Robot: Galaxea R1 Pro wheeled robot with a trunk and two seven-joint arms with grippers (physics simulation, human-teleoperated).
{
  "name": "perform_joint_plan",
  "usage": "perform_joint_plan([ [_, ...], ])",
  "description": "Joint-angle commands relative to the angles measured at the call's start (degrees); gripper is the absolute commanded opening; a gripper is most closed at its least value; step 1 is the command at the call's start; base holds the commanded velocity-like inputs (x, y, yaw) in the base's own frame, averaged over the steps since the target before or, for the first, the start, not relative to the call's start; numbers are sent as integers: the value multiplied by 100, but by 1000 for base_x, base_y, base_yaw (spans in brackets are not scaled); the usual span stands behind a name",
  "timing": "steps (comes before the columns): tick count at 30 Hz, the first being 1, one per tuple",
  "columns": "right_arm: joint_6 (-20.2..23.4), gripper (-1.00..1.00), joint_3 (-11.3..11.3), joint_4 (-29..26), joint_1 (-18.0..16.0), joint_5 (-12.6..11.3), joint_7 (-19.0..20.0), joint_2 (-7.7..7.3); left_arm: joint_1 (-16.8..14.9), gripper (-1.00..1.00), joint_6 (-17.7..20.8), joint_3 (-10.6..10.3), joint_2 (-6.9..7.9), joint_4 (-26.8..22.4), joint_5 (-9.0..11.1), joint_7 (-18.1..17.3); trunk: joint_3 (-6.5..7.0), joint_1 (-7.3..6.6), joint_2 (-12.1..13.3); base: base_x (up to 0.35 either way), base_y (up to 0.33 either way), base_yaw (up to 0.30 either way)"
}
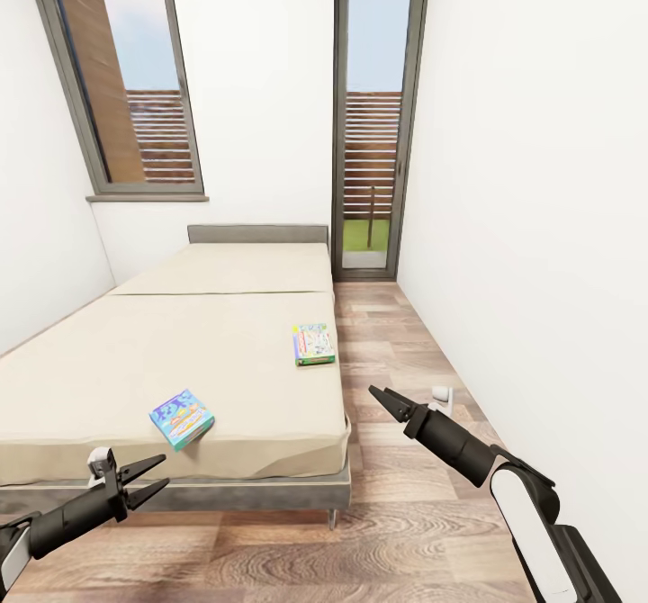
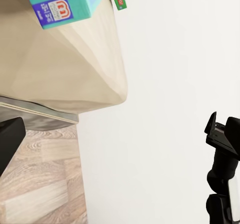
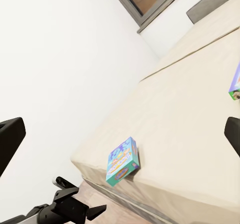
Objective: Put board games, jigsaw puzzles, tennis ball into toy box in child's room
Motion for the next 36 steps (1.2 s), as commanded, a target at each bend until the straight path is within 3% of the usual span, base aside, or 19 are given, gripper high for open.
perform_joint_plan([
  [1,41,100,1,-2,-3,-52,-11,-3,-3,100,58,16,-1,1,-13,-24,-6,-1,-2,0,0,0],
  [36,39,100,1,-2,-3,-55,-11,-20,-3,100,44,39,2,-2,-13,-24,-6,-1,-2,55,-14,0],
])
